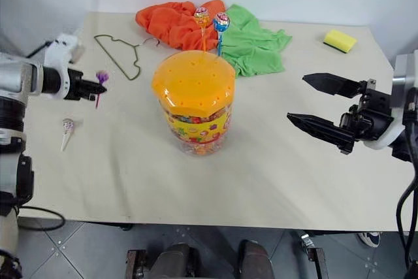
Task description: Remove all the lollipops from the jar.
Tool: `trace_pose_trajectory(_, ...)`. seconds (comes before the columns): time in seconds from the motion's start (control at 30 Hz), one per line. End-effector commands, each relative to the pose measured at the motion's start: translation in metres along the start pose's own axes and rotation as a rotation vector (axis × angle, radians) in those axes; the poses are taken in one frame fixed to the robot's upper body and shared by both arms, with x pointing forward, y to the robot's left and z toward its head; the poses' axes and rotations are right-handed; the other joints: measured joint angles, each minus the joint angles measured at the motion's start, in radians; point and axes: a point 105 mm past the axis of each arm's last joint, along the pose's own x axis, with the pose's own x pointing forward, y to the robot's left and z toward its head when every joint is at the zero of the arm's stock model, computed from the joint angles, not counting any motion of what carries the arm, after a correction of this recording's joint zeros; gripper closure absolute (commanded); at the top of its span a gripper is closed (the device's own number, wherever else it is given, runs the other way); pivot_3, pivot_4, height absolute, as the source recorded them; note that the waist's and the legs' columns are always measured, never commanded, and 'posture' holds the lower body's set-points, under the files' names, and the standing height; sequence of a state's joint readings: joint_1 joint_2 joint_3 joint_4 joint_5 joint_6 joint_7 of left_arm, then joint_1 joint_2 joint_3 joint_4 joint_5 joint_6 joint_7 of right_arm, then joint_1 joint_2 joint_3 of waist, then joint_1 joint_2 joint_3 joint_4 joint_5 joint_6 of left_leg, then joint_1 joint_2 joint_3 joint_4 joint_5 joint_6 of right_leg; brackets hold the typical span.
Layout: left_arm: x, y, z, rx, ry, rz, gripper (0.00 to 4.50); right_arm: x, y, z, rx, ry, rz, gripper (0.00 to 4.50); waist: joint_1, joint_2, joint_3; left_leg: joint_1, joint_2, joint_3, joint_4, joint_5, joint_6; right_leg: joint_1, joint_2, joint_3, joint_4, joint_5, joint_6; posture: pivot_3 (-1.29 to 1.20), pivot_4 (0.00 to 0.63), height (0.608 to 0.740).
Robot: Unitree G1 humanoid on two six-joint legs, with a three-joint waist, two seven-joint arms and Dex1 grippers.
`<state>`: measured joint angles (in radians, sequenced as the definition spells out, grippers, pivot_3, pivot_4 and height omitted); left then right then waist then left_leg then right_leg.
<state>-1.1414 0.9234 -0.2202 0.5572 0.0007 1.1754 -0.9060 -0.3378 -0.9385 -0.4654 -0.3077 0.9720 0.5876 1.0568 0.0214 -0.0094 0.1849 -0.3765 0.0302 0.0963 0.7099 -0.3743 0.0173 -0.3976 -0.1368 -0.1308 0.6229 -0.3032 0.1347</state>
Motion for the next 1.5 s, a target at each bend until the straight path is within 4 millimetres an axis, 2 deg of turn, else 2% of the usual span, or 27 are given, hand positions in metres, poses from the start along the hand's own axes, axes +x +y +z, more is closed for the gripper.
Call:
trace_pose_trajectory(0.03,-0.014,0.001,-0.027,0.016,0.119,0.041,4.47,0.003,0.001,0.004,-0.027,-0.017,0.025,0.00,-0.001,0.000,0.000,0.000,0.001,0.000,0.000,0.000,0.000,0.000,0.000,0.000,0.000,0.000,0.000,0.00,0.150,0.740)
trace_pose_trajectory(0.27,-0.026,0.006,-0.075,-0.023,0.304,0.054,4.47,0.008,-0.001,0.002,-0.016,-0.021,0.051,0.00,0.005,0.000,0.000,0.000,0.001,0.000,0.001,0.000,-0.001,0.000,0.000,0.001,0.000,0.000,0.000,0.00,0.150,0.740)
trace_pose_trajectory(0.33,-0.026,0.011,-0.083,-0.038,0.331,0.073,4.47,0.010,-0.002,0.002,-0.016,-0.024,0.057,0.00,0.006,0.000,0.000,0.000,0.001,0.000,0.001,0.000,-0.001,0.000,0.000,0.001,0.000,0.000,0.000,0.00,0.150,0.740)
trace_pose_trajectory(0.4,-0.025,0.008,-0.082,-0.045,0.316,0.051,4.47,0.011,-0.002,0.002,-0.016,-0.026,0.062,0.00,0.006,0.000,0.000,0.000,0.001,0.000,0.001,0.000,-0.001,0.000,0.000,0.001,0.000,0.000,0.000,0.00,0.150,0.740)
trace_pose_trajectory(0.43,-0.025,0.004,-0.079,-0.048,0.298,0.029,3.97,0.011,-0.003,0.001,-0.015,-0.026,0.063,0.00,0.006,0.000,0.000,0.000,0.001,0.000,0.001,0.000,-0.001,0.000,0.000,0.001,0.000,0.000,0.000,0.00,0.150,0.740)
trace_pose_trajectory(0.47,-0.026,0.001,-0.076,-0.047,0.285,0.014,3.81,0.012,-0.003,0.002,-0.016,-0.027,0.064,0.00,0.006,0.000,0.000,0.000,0.001,0.000,0.001,0.000,-0.001,0.000,0.000,0.001,0.000,0.000,0.000,0.00,0.150,0.740)
trace_pose_trajectory(0.63,-0.035,-0.003,-0.070,-0.027,0.261,0.000,2.22,0.011,-0.002,0.003,-0.019,-0.024,0.068,0.00,0.004,0.000,0.000,0.000,0.001,0.000,0.001,0.000,-0.001,0.000,0.000,0.001,0.000,0.000,0.000,0.00,0.150,0.740)
trace_pose_trajectory(0.87,-0.055,0.006,-0.067,-0.005,0.226,0.019,0.07,0.005,0.001,0.002,-0.010,0.004,0.066,0.00,0.002,0.000,0.000,0.000,0.001,0.001,0.000,0.000,-0.001,0.000,0.000,0.001,0.000,0.000,-0.001,0.00,0.150,0.740)
trace_pose_trajectory(1.0,-0.061,0.007,-0.049,0.039,0.137,-0.001,0.02,0.004,0.000,0.003,-0.015,0.014,0.060,0.00,0.008,0.000,0.000,0.000,0.001,0.001,0.000,0.000,-0.001,0.000,0.000,0.001,0.000,0.000,-0.001,0.00,0.150,0.740)
trace_pose_trajectory(1.03,-0.063,0.004,-0.039,0.065,0.085,-0.023,0.02,0.004,-0.001,0.004,-0.015,0.016,0.057,0.00,0.008,0.000,0.000,0.000,0.001,0.001,0.001,0.000,-0.001,0.000,0.000,0.001,0.000,0.000,-0.001,0.00,0.150,0.740)
trace_pose_trajectory(1.07,-0.064,-0.001,-0.022,0.089,-0.023,-0.075,0.02,0.005,-0.004,0.004,-0.021,0.017,0.042,0.00,0.009,0.000,0.000,0.000,0.001,0.001,0.001,0.000,-0.001,0.000,0.000,0.001,0.000,0.000,-0.001,0.00,0.150,0.740)
trace_pose_trajectory(1.1,-0.067,-0.009,0.004,0.165,-0.229,-0.159,0.02,0.006,-0.008,0.003,-0.018,0.026,0.025,0.00,0.010,0.000,0.000,0.000,0.001,0.001,0.001,0.000,-0.001,0.000,0.000,0.001,0.000,0.000,-0.001,0.00,0.150,0.740)
trace_pose_trajectory(1.13,-0.072,-0.013,0.021,0.211,-0.385,-0.205,0.02,0.007,-0.011,0.002,-0.015,0.033,0.014,0.00,0.010,0.000,0.000,0.000,0.001,0.000,0.001,0.000,-0.001,0.000,0.000,0.001,0.001,0.000,-0.001,0.00,0.150,0.740)
trace_pose_trajectory(1.27,-0.078,-0.019,0.034,0.241,-0.623,-0.310,0.02,0.016,-0.018,0.002,-0.016,0.035,-0.005,0.00,-0.002,0.000,0.000,-0.001,0.001,0.000,0.004,0.000,-0.001,0.000,0.000,0.000,0.002,0.000,-0.001,0.00,0.150,0.740)
trace_pose_trajectory(1.33,-0.087,-0.033,0.042,0.297,-0.801,-0.460,0.02,0.028,-0.024,0.012,-0.004,-0.011,-0.012,0.00,-0.010,0.000,0.000,0.000,0.001,0.001,0.003,0.000,-0.001,-0.001,0.000,0.000,0.002,0.000,-0.001,0.00,0.150,0.740)
trace_pose_trajectory(1.4,-0.093,-0.044,0.040,0.334,-0.879,-0.599,0.02,0.039,-0.029,0.021,-0.026,-0.042,-0.016,0.00,-0.020,0.000,0.000,0.000,0.001,0.002,0.003,0.000,-0.001,-0.002,0.000,0.000,0.003,0.000,-0.001,0.00,0.150,0.740)
trace_pose_trajectory(1.5,-0.095,-0.052,0.036,0.386,-0.922,-0.709,0.02,0.052,-0.034,0.024,-0.016,-0.013,0.006,0.00,-0.025,0.000,0.000,0.000,0.001,0.002,0.003,0.000,-0.001,-0.003,0.000,0.000,0.004,0.000,-0.001,0.00,0.150,0.740)
